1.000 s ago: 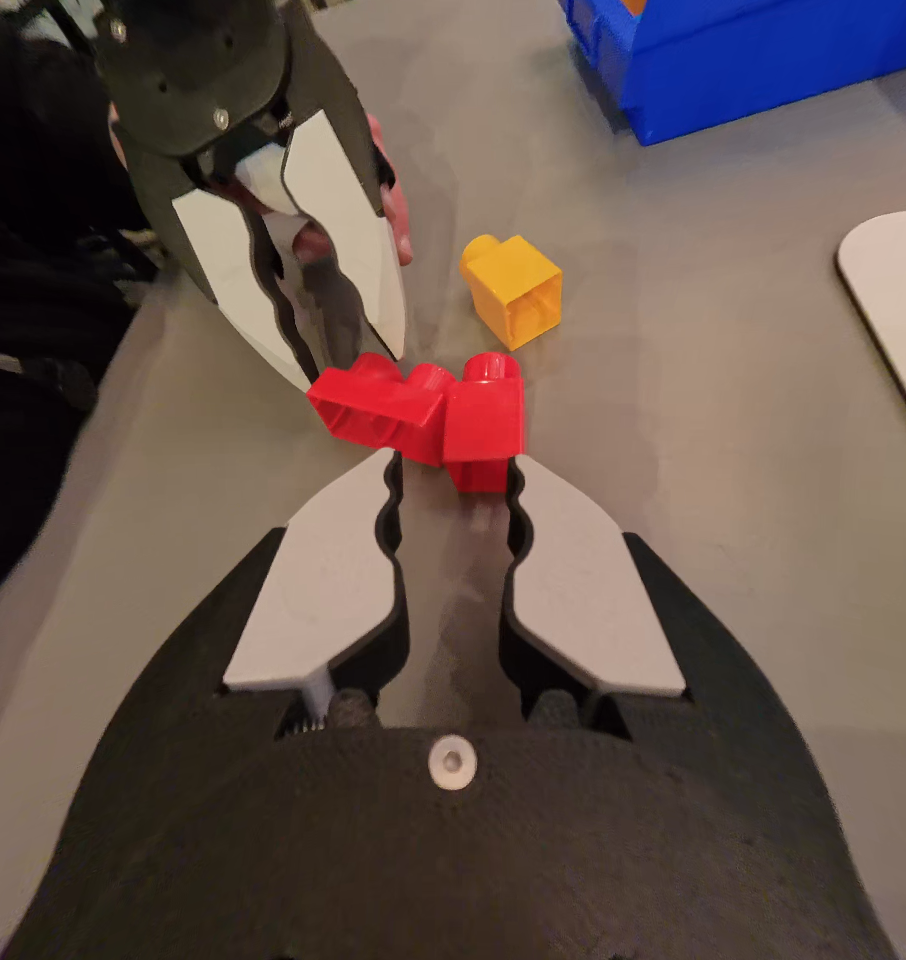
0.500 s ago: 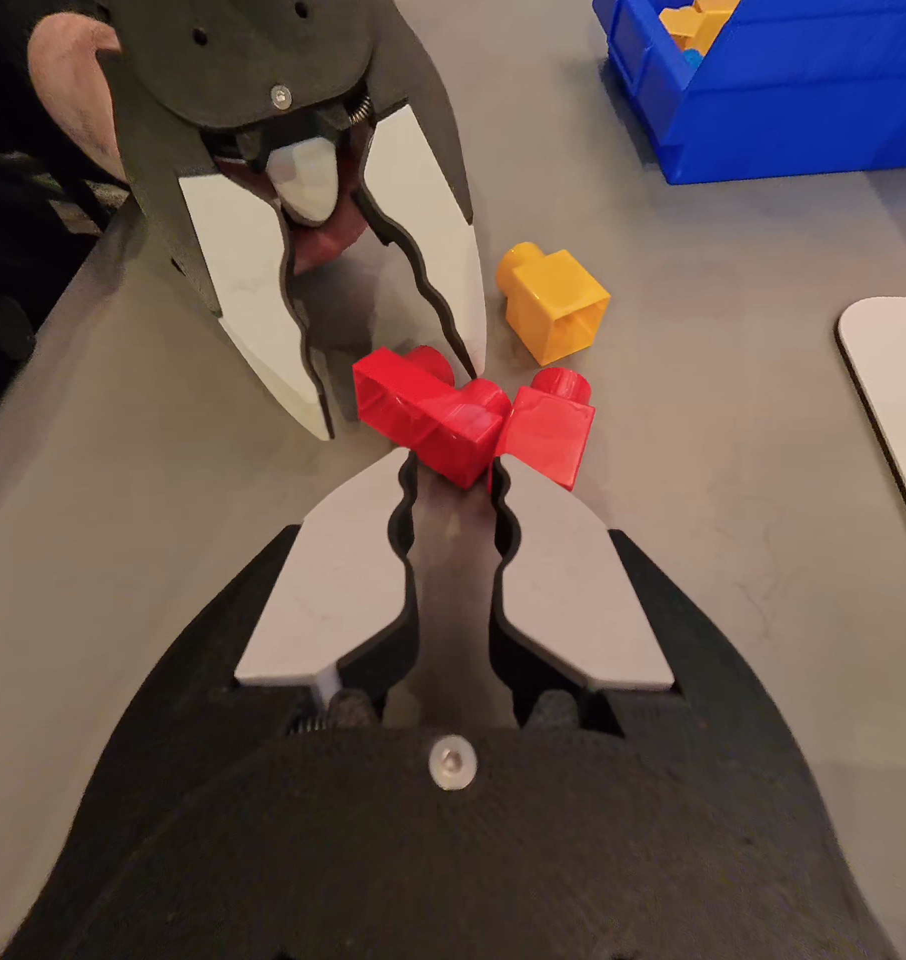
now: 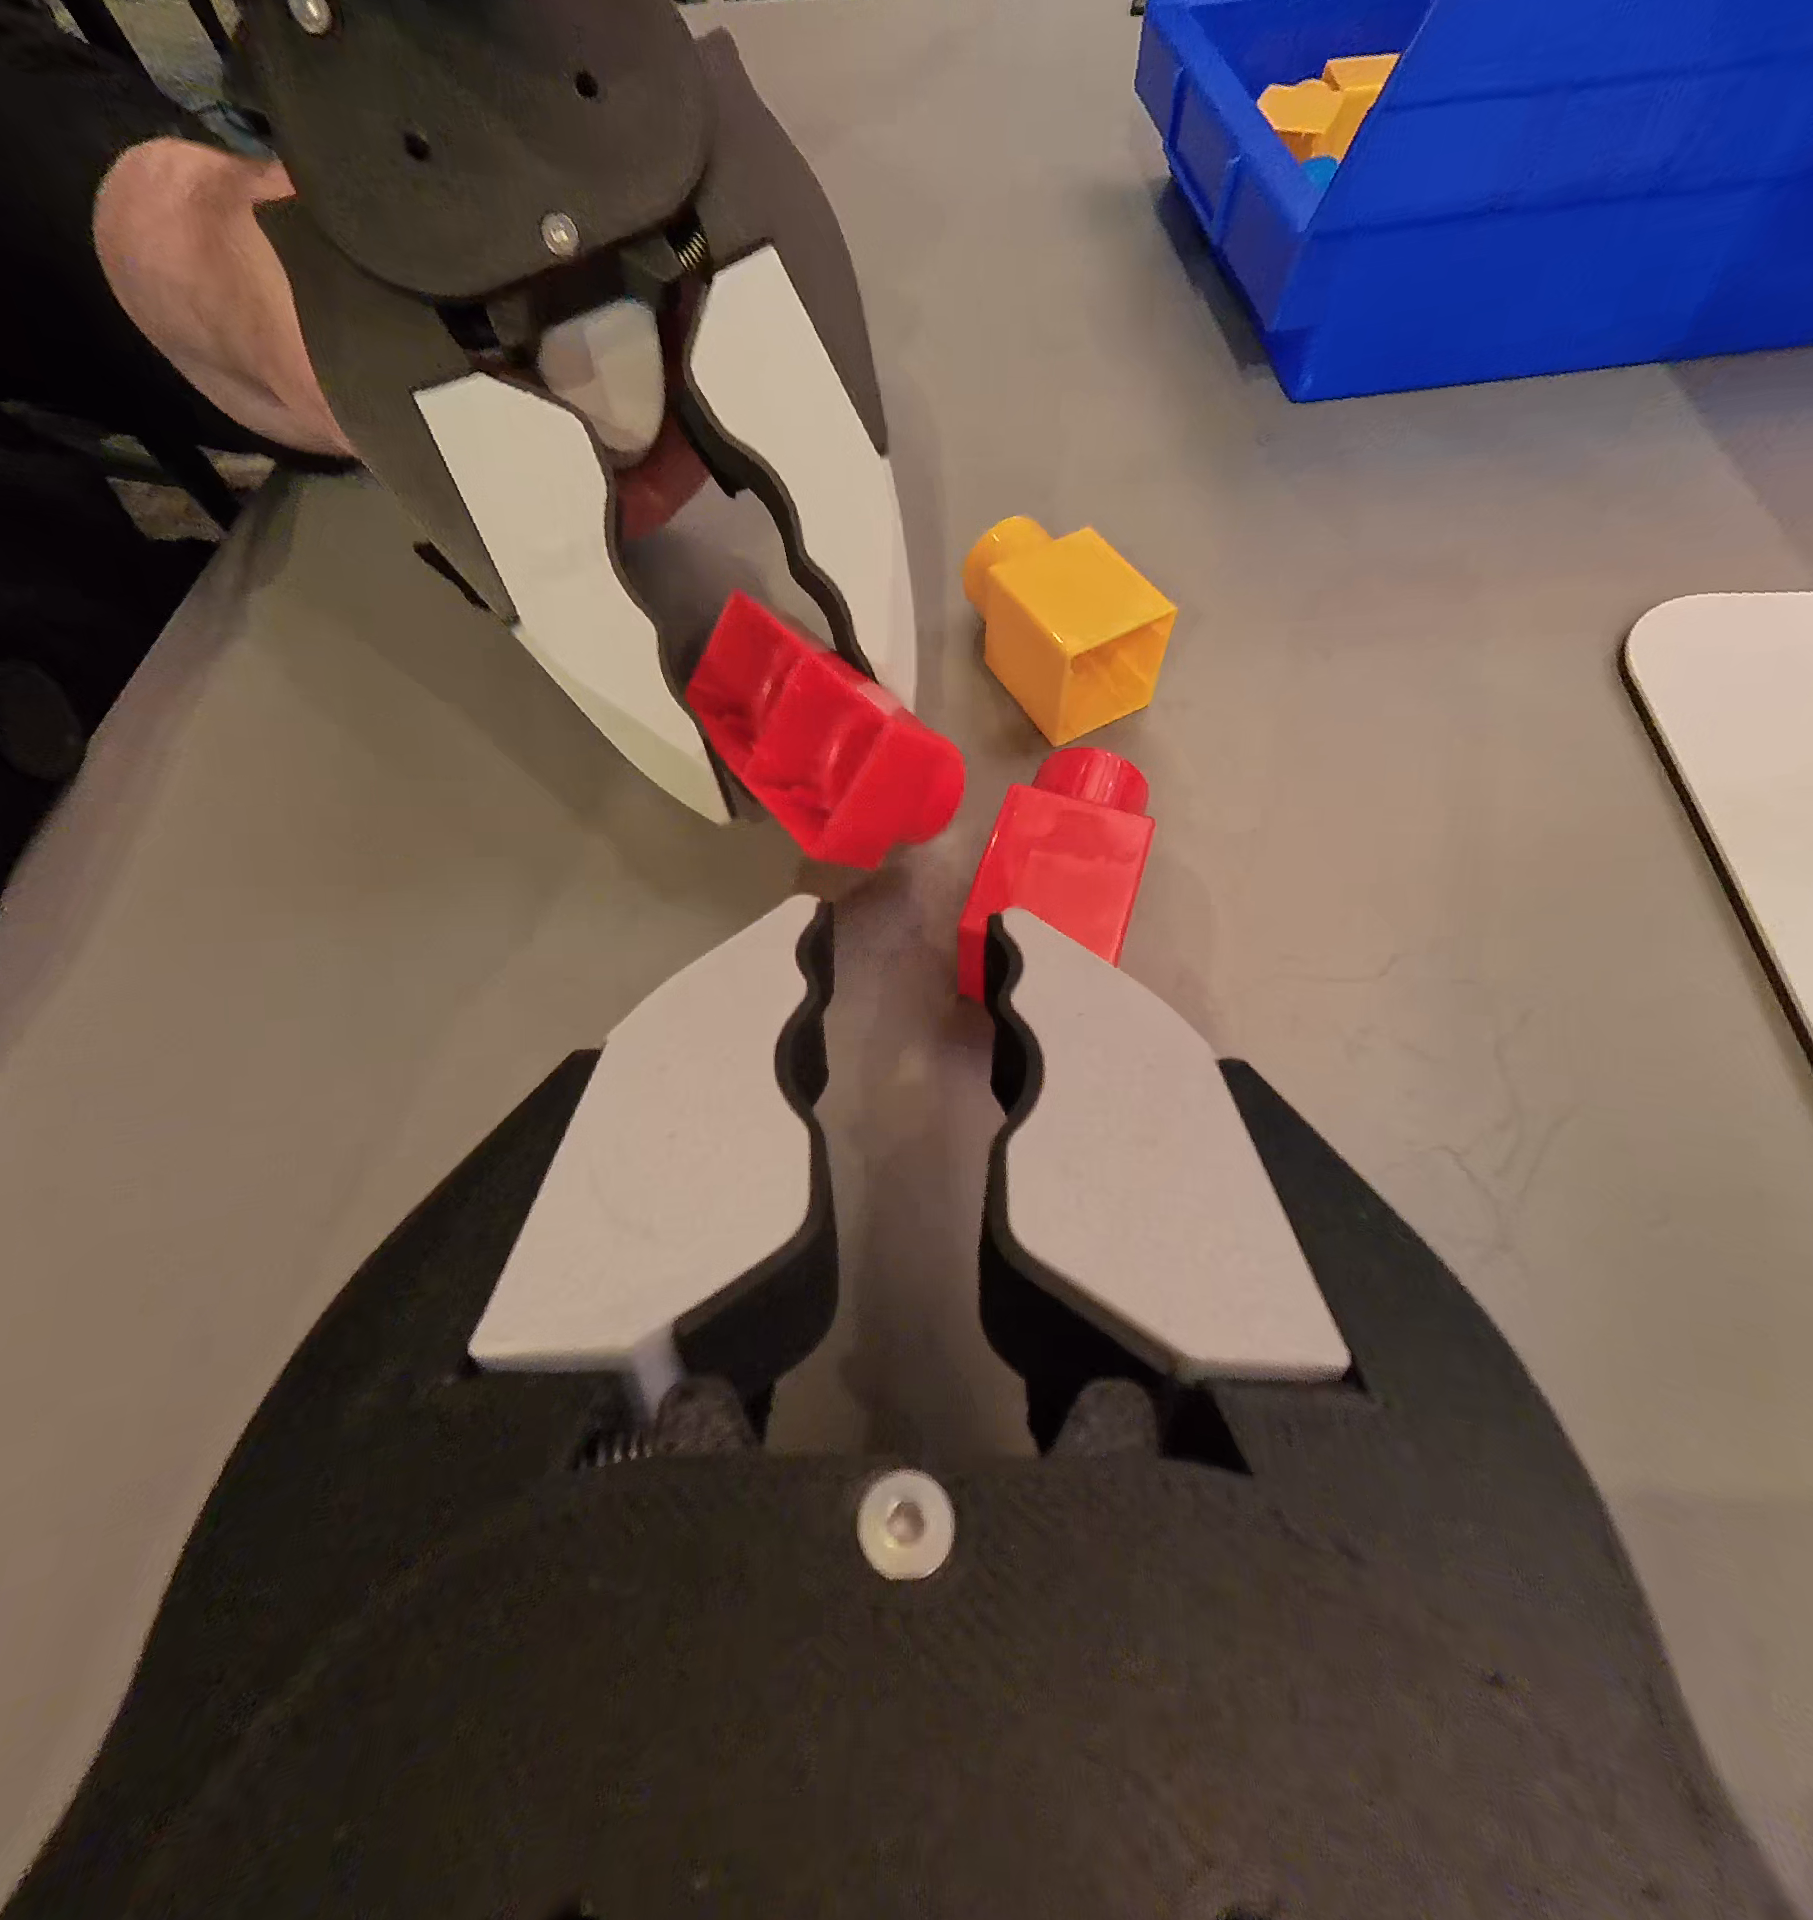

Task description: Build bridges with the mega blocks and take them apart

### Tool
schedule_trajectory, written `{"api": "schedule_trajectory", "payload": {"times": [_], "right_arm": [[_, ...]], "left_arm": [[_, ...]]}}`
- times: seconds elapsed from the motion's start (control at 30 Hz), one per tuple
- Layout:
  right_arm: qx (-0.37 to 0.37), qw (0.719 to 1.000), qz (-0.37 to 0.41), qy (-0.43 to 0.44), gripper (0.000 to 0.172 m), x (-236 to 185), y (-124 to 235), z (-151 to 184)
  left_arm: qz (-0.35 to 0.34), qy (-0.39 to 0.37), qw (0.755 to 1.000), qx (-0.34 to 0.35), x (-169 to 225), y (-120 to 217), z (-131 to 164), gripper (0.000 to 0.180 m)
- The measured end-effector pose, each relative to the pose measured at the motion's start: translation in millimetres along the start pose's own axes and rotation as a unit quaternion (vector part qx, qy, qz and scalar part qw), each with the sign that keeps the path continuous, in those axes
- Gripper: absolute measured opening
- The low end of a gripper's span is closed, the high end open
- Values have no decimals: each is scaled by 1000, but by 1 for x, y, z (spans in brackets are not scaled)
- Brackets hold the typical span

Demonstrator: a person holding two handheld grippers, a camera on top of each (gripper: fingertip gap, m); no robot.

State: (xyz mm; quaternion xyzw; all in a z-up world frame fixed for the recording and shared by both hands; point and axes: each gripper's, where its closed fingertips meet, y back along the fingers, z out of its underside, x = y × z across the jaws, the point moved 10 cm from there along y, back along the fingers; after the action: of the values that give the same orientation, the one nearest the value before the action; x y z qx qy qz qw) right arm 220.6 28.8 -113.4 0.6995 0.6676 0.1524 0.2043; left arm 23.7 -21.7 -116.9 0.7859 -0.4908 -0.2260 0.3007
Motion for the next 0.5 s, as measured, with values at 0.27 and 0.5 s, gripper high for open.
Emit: {"api": "schedule_trajectory", "payload": {"times": [0.27, 0.5], "right_arm": [[-9, 1000, 2, -1, 28, 2, 0, 1], [-10, 1000, 1, -1, 28, 2, 0, 1]], "left_arm": [[-69, -19, 997, -33, -10, 41, 28, 40], [-126, -79, 982, -116, -2, 52, 53, 41]]}}
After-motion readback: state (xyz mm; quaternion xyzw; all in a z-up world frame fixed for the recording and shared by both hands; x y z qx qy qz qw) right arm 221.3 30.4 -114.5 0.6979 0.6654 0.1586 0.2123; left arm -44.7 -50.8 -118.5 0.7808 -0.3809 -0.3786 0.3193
